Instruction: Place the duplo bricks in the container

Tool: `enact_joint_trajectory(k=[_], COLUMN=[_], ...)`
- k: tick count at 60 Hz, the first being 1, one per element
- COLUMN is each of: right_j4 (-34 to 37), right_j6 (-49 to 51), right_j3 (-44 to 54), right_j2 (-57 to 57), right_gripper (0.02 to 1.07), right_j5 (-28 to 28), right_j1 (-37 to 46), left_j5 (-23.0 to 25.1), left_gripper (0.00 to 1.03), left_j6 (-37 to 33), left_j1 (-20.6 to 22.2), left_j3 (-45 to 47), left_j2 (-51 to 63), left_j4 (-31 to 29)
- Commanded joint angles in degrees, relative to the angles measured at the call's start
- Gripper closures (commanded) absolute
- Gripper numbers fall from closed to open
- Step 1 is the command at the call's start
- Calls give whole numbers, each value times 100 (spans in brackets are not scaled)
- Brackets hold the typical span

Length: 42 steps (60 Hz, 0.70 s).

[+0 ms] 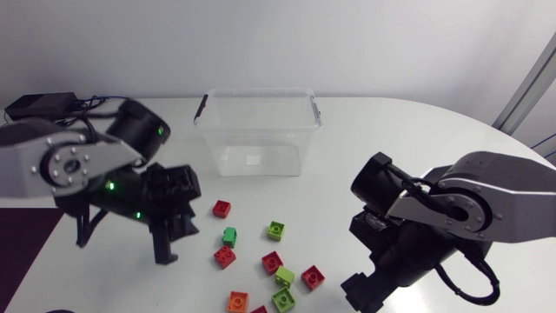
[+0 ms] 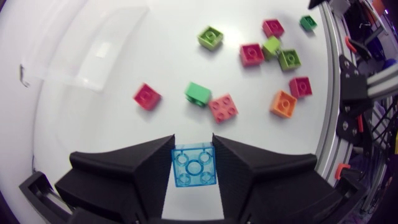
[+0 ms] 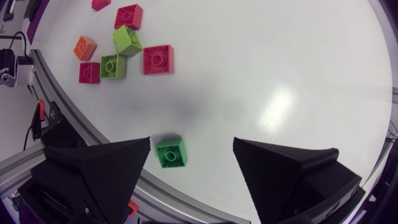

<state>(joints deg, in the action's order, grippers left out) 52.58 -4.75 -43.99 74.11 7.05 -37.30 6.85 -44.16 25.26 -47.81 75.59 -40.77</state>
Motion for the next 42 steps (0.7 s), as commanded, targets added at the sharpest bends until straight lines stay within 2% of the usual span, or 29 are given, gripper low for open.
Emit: enact_joint_trajectory(k=[1, 18, 42], right_j4=[77, 86, 218], right_j6=[-131, -122, -105], right_j3=[127, 136, 101], right_j2=[113, 166, 289], right_gripper=[10, 10, 10], right_j5=[-46, -46, -54], right_j1=[-49, -49, -164], left_j5=[0, 62, 141], left_gripper=[72, 71, 70], left_j6=[-207, -57, 30], left_j1=[-188, -311, -680], left_j3=[-1107, -3296, -4922], left_j2=[439, 1757, 2847], left_j4=[-203, -352, -326])
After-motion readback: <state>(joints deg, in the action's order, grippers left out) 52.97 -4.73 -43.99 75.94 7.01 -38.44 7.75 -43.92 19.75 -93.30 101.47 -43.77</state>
